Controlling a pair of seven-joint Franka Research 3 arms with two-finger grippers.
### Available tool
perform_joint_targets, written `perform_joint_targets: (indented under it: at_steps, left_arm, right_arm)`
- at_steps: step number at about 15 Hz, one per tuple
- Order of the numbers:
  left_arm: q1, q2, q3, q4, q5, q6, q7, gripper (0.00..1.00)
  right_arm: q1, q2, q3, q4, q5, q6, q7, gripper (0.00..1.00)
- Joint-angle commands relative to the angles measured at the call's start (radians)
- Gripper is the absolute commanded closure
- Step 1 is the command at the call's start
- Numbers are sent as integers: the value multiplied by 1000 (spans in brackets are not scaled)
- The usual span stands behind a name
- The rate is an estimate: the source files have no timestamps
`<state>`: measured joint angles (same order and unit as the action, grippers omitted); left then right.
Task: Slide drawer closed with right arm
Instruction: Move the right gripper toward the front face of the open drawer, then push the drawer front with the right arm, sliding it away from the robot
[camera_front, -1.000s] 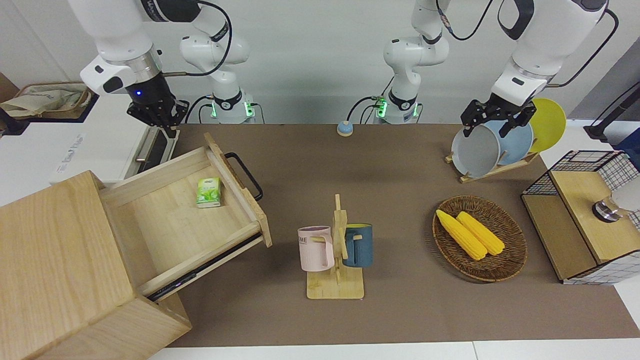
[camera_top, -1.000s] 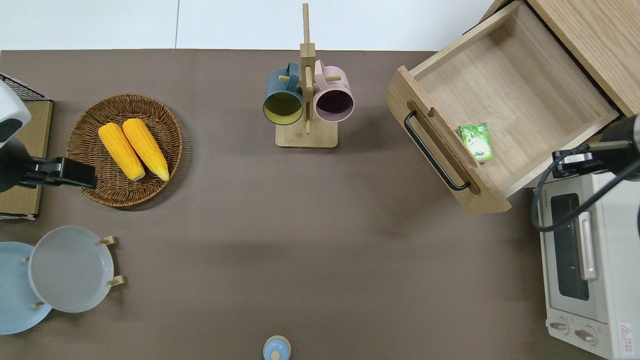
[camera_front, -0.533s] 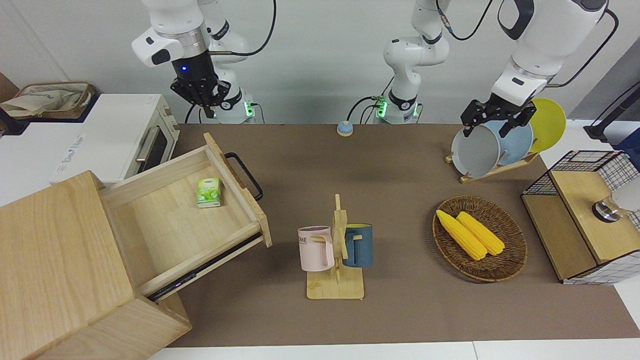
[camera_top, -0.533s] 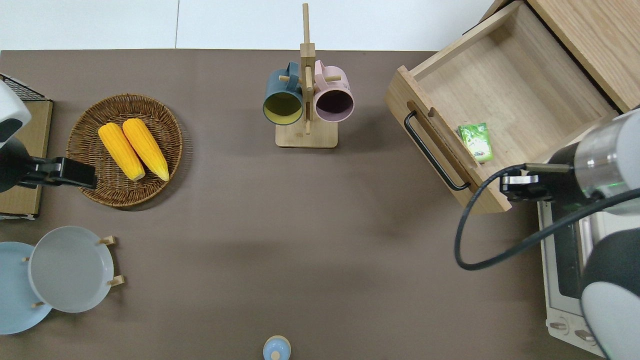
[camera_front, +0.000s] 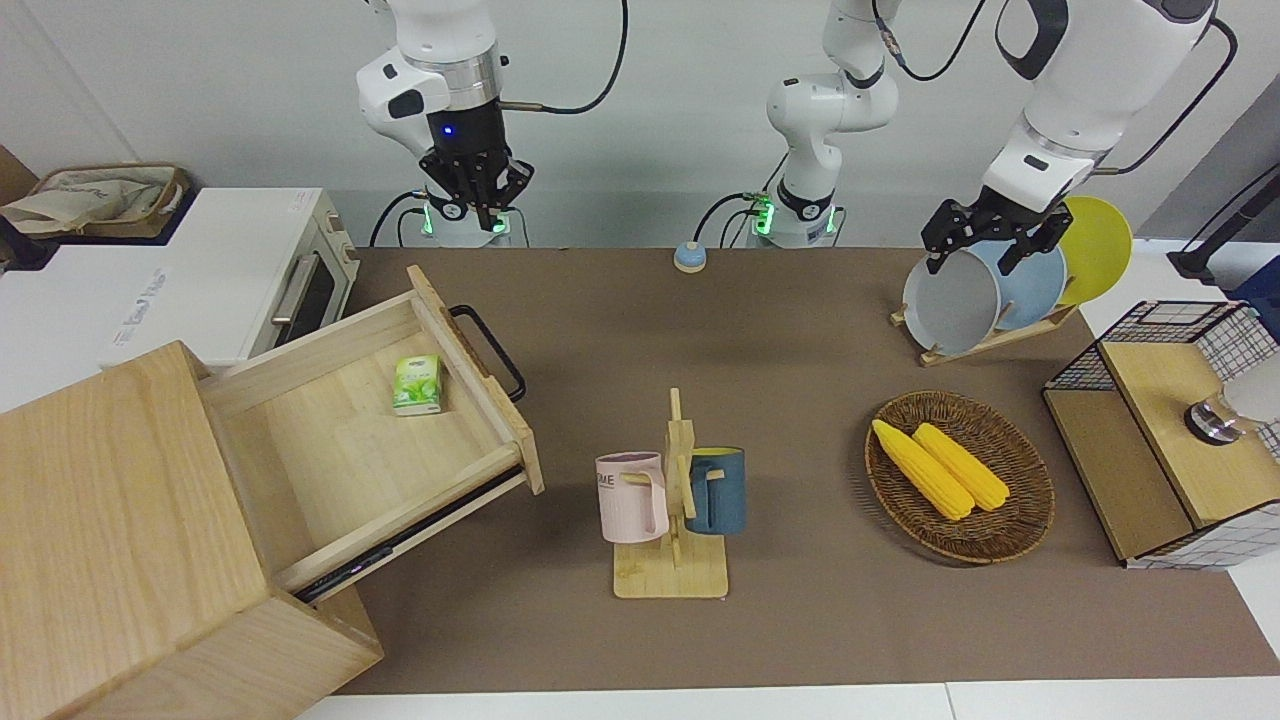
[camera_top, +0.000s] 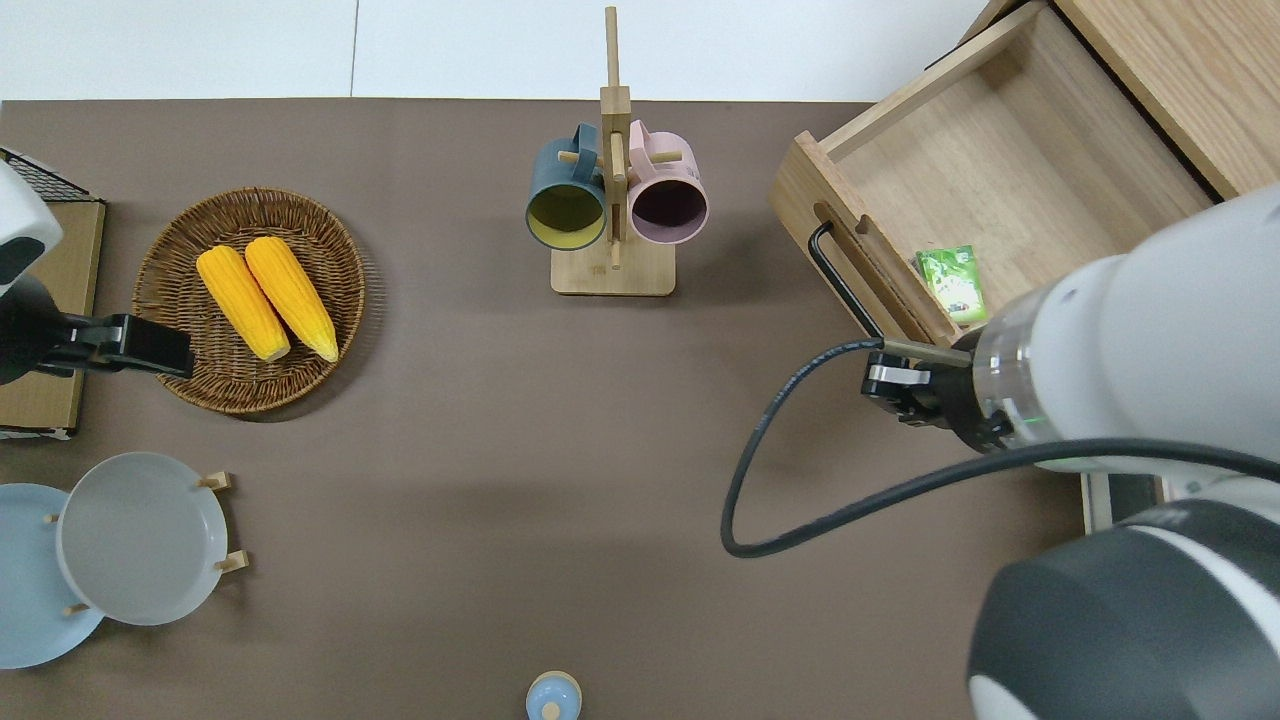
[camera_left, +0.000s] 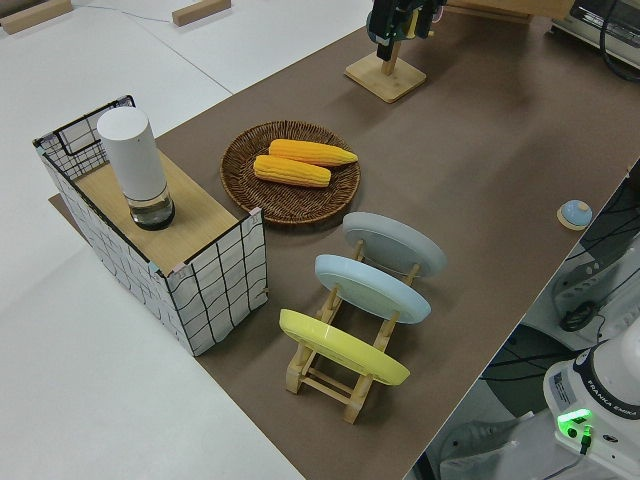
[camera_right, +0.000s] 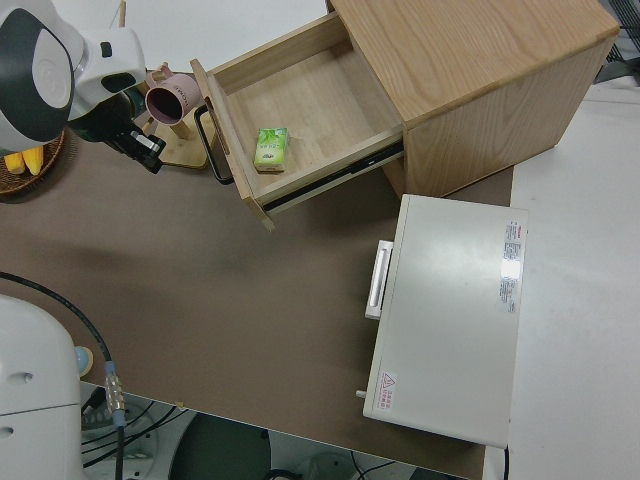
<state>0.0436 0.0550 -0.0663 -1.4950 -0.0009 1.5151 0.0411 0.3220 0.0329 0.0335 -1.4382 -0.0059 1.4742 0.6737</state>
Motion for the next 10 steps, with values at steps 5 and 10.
perform_joint_targets:
  at_steps: [5,10]
  left_arm:
    - [-7,-4,0,9,18,-18,-10,7]
    - [-7,-4,0,9,18,-18,-10,7]
  right_arm:
    - [92,93,-3,12,23,133,326,1000]
    - [115,162,2,10,27,166,533,1000]
